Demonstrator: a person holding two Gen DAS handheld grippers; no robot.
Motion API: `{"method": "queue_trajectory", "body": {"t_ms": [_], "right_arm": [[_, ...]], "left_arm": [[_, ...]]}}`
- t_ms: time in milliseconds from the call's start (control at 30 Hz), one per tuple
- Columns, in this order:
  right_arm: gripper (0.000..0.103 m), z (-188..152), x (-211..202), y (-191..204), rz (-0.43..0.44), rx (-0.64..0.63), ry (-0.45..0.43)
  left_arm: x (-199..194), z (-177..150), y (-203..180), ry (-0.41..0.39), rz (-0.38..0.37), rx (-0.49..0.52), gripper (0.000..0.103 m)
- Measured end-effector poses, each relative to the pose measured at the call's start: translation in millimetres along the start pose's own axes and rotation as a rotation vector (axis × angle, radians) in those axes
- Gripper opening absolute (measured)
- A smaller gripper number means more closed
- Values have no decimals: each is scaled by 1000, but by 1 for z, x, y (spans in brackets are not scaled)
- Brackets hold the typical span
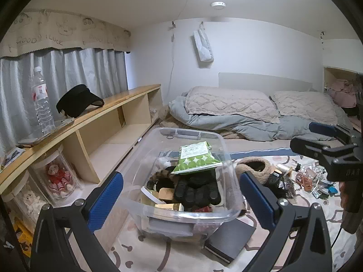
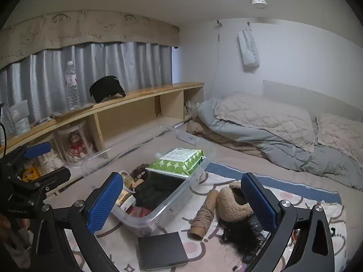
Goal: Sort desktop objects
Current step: 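Move both grippers over to the scattered items on the bed sheet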
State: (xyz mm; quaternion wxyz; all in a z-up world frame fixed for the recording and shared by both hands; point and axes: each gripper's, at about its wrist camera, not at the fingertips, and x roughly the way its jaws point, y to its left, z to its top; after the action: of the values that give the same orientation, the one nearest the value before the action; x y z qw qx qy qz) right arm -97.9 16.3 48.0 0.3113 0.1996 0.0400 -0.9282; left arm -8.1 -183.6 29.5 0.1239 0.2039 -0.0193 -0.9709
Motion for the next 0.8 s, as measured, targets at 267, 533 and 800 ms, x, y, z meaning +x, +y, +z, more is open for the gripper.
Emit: {"method": "queue_trajectory", "body": {"t_ms": [267,533,800], "right_arm": [[103,-7,-35,-8,-1,23,-44],[103,-17,-55,-8,-13,20,-54],[103,-15,-78,-6,-11,31,-99]], "left_arm": [[-29,-1,-15,-14,-11,-16,103],[-48,-2,-26,-15,-28,-24,103],[-63,-4,-31,-38,6,-22,103]]}}
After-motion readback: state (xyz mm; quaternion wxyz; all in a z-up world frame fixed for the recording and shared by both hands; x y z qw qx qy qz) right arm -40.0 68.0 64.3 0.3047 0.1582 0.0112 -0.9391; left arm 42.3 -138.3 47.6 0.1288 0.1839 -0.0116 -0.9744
